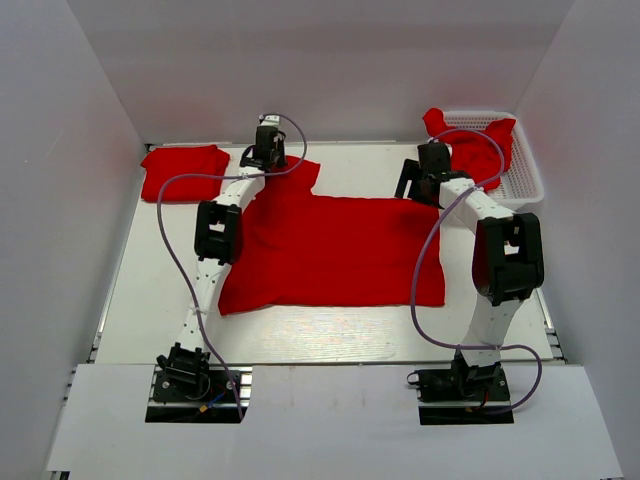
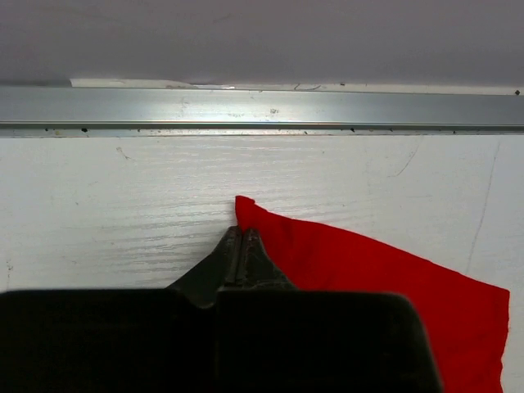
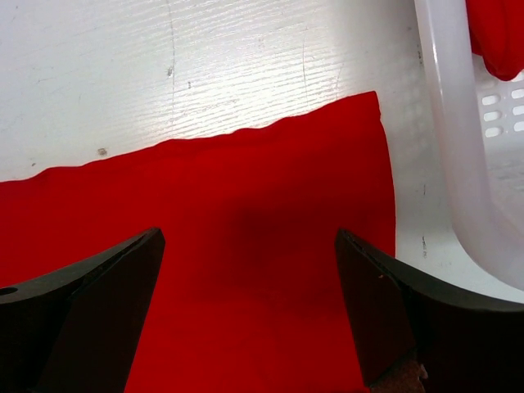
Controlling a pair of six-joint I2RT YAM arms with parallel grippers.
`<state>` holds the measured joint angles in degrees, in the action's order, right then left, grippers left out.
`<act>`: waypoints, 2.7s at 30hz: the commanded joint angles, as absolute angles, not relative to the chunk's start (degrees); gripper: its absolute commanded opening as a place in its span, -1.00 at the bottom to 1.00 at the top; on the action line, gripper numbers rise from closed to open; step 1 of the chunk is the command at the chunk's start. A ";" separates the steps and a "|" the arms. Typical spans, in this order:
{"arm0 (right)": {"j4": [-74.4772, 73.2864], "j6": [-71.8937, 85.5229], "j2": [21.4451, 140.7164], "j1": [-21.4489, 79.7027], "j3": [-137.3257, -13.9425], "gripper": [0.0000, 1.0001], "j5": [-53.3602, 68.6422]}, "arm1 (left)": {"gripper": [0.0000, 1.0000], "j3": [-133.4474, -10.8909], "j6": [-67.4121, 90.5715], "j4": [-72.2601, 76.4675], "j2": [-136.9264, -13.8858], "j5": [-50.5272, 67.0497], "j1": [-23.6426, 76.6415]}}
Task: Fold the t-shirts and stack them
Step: Grap the side of the flattened tshirt furthest away from the robot with both arms
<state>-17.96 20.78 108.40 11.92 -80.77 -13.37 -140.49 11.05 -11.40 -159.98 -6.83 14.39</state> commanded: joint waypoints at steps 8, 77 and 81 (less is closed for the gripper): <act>-19.77 26.09 109.33 12.04 -86.39 0.81 -18.37 | -1.00 -128.16 10.72 -11.00 -148.30 -8.00 14.68; -34.72 43.33 135.17 11.25 -108.11 0.53 -27.69 | -1.00 -119.00 8.96 -3.52 -139.31 0.79 14.68; -34.89 43.42 134.92 11.25 -106.62 0.53 -27.42 | -1.00 -119.00 8.96 -3.52 -138.78 0.79 14.68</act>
<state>-32.51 41.80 133.14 12.73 -107.20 -27.99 -119.28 9.43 -4.25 -146.21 -0.34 14.44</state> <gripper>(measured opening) 0.765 0.009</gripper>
